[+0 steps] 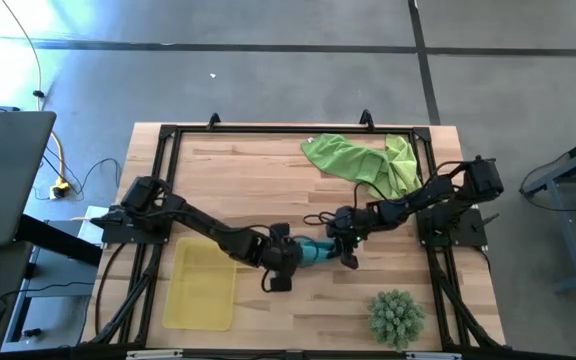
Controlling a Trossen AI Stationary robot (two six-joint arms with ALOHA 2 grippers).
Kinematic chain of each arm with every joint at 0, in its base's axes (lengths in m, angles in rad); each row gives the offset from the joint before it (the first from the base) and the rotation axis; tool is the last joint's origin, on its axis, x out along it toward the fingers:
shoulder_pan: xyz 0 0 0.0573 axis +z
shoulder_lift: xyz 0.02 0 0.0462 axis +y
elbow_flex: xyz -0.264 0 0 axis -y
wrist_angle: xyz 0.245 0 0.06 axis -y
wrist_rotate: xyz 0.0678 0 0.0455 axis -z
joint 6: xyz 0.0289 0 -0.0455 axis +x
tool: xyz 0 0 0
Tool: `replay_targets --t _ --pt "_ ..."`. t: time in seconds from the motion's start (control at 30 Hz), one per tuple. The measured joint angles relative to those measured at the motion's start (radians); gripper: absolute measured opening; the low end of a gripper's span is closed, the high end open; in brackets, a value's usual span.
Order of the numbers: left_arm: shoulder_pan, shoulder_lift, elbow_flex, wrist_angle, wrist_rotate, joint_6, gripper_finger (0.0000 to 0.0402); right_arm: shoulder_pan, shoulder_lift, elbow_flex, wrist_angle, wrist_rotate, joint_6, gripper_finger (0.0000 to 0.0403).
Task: Roll microfiber towels into tight, uniform cylinder then place into a basket
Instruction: Roll the blue microfiber towel
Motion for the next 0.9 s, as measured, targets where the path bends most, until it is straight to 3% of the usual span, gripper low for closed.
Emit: replay_targets --t 0.17,0.3,0.4,0.6,0.9 --pt "-0.004 0.052 0.0 0.061 -0.029 0.143 0.0197 -0.012 0.0 0.0 -0.005 -0.02 0.094 0.0007" --pt "0.008 0.084 0.0 0.064 -0.118 0.153 0.0197 -0.013 0.0 0.0 -0.003 -0.03 0.1 0.0007" --pt "0.02 0.096 0.0 0.06 -0.123 0.137 0.0197 -0.013 0.0 0.0 -0.001 -0.031 0.1 0.0007" --pt "0.047 0.105 0.003 0.048 0.072 0.011 0.0171 -0.012 0.0 0.0 0.007 -0.028 0.04 0.0025" --pt "0.079 0.104 0.004 0.059 0.293 -0.298 0.0101 -0.029 -0.075 -0.002 -0.013 -0.027 -0.2 0.0131"
